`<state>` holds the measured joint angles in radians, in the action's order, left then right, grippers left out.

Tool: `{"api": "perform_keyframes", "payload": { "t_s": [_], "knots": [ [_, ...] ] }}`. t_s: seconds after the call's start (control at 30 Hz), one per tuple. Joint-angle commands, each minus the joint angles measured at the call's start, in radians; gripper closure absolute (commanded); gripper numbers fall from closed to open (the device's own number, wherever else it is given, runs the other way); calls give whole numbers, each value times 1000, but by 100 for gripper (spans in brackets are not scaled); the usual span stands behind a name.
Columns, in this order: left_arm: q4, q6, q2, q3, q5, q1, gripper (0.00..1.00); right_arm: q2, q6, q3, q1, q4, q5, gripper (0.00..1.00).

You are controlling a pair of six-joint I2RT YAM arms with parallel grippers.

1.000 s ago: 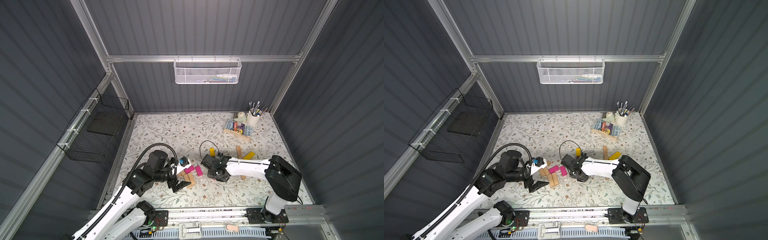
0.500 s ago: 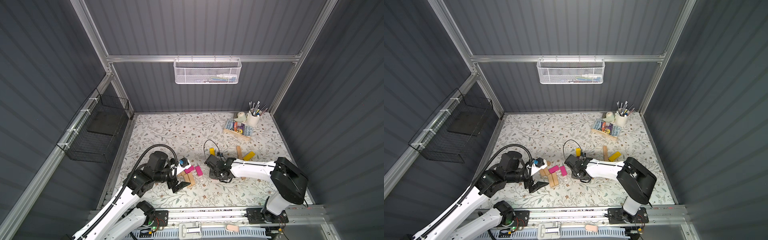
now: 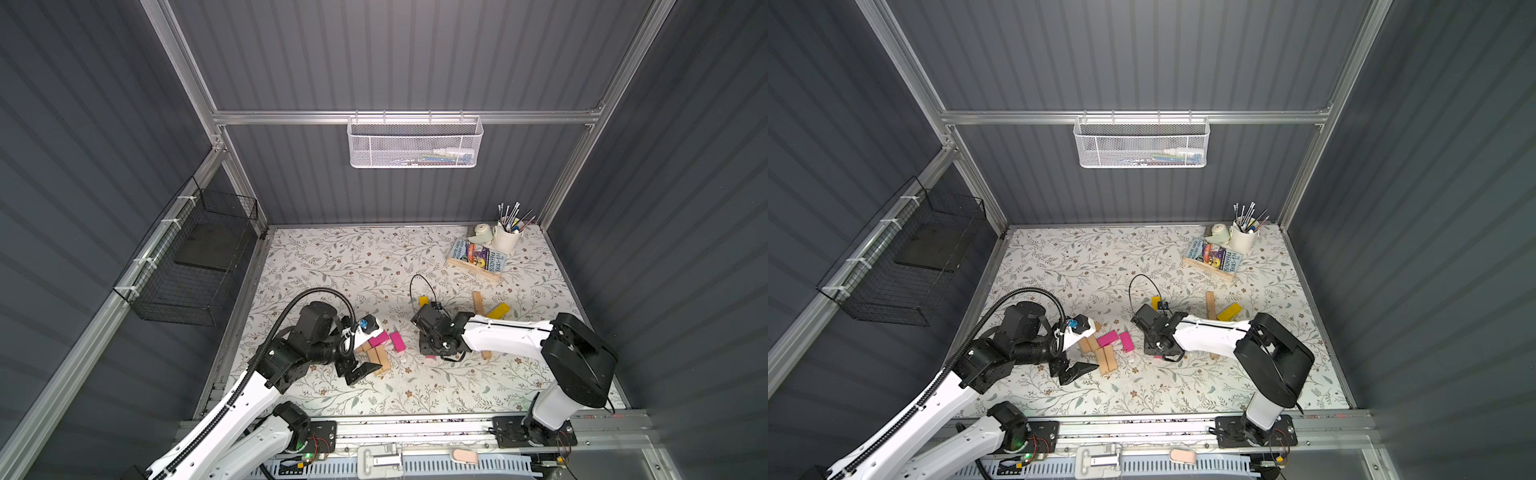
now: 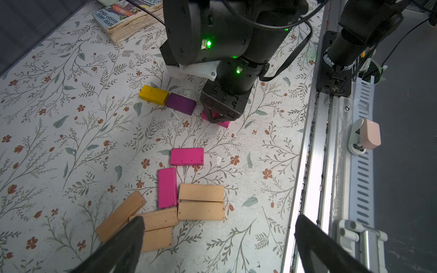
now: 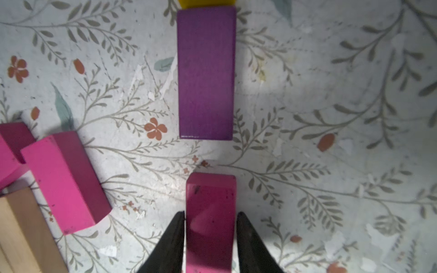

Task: Assemble the letter k with building blocks
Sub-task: Assemble the building block at the center of the board.

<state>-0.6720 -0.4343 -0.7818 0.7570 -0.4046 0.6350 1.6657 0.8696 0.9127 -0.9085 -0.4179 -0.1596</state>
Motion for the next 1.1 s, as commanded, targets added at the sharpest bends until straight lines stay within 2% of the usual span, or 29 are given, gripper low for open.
{"api": "perform_keyframes", "payload": {
  "t_s": [0.0,0.23,1.07],
  "knots": [
    [3,-6,0,-8,-7,0,1,18,-18,18,10,-16,2,63],
    [2,-6,-6,-7,2,0,1,29,-14,27,17,-14,1,66],
    [8,-3,-33,-4,21,-1,0,71,-1,64,37,-18,3,65]
  ]
}}
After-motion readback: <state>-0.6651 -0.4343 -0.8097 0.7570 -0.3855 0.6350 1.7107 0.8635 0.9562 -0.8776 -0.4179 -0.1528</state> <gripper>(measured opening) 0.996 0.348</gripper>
